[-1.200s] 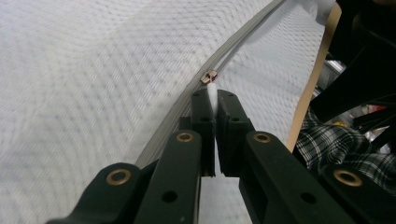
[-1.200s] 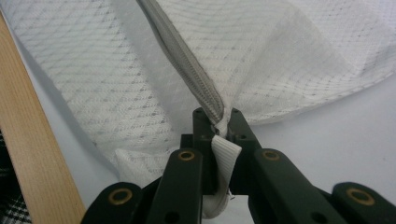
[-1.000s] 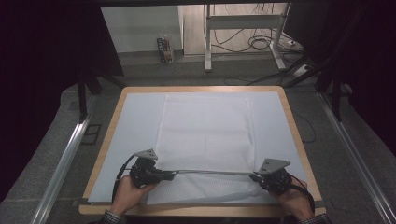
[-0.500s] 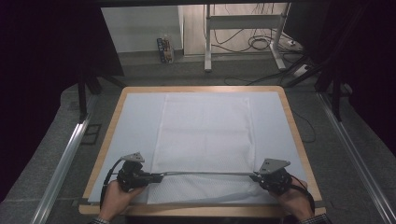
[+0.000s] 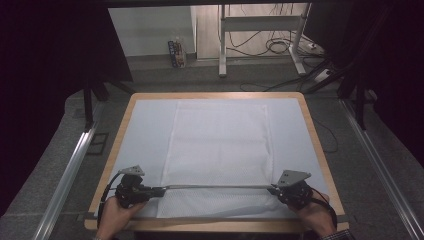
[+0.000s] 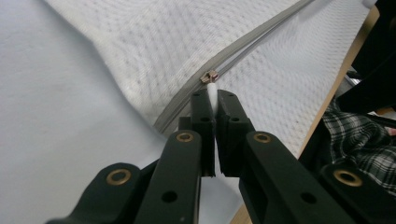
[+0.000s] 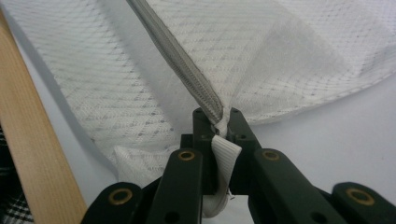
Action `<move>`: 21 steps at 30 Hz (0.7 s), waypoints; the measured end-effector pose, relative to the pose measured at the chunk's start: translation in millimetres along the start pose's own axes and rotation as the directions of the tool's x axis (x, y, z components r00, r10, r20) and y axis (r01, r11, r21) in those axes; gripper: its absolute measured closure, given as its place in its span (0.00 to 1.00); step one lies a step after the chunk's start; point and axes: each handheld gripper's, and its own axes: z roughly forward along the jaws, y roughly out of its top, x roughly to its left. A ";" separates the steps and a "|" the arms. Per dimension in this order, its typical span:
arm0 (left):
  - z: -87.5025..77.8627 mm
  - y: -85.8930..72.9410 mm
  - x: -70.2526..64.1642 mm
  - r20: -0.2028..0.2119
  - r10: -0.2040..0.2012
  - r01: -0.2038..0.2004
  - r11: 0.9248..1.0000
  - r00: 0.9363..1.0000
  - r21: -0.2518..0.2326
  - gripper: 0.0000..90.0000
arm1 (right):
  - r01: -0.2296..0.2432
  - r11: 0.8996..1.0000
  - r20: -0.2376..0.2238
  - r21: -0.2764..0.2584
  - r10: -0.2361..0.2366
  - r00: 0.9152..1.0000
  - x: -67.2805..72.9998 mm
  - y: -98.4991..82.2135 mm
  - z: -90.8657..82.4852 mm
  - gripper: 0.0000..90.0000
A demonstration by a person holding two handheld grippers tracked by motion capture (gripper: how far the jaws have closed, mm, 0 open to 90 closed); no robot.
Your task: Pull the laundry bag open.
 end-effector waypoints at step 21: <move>-8.4 -9.7 10.9 -0.083 -0.041 0.044 0.999 0.996 0.030 0.97 | -0.071 0.997 -0.005 0.020 0.071 0.997 -2.9 -8.2 -12.1 0.73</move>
